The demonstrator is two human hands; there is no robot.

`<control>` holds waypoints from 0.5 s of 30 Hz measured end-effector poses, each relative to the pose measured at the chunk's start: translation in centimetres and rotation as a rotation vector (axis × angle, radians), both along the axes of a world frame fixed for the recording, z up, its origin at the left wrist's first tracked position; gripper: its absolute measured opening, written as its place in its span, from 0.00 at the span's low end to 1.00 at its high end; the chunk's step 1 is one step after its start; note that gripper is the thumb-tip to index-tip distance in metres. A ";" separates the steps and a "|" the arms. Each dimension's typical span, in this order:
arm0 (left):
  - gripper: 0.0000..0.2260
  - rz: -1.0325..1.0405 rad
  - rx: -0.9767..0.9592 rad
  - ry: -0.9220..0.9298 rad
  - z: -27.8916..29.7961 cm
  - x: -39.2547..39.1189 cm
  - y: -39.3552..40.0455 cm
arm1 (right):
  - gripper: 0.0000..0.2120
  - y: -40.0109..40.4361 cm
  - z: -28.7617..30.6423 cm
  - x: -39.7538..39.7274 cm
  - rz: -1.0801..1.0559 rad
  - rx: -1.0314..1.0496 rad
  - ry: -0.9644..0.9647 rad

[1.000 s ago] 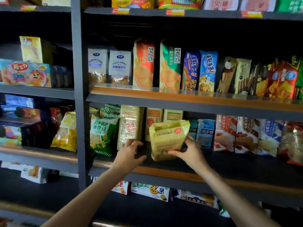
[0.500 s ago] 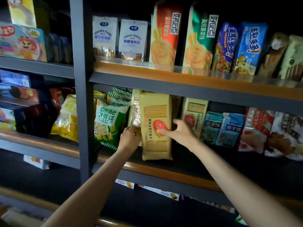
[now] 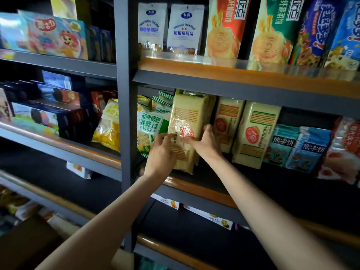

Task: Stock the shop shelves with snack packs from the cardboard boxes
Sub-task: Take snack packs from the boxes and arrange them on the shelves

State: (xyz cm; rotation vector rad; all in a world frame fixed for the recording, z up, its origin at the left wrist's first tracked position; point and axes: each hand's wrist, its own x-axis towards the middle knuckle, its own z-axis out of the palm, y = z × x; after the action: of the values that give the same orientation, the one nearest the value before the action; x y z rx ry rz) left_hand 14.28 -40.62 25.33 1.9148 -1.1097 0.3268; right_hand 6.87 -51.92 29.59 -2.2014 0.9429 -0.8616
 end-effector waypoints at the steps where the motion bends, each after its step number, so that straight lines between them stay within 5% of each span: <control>1: 0.23 0.008 0.025 -0.019 -0.1 -0.3 0.5 | 0.34 0.3 -0.1 -0.3 0.009 -0.010 0.012; 4: 0.21 0.005 0.028 -0.092 -0.8 -1.4 3.6 | 0.33 2.2 -0.4 -1.9 -0.003 -0.095 -0.007; 9: 0.17 -0.026 0.085 -0.237 -5.2 -2.9 14.3 | 0.19 8.1 -4.1 -4.1 0.043 -0.349 -0.308; 15: 0.16 0.304 0.193 0.047 -14.2 -3.2 29.8 | 0.14 21.5 -13.5 -0.8 0.511 -0.406 -0.106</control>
State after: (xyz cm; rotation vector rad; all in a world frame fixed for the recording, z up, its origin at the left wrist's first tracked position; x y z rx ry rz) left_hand 11.12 -10.85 11.12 2.2565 -0.8425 0.3489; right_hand 6.07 -30.38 16.06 -2.5336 0.1324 -0.9596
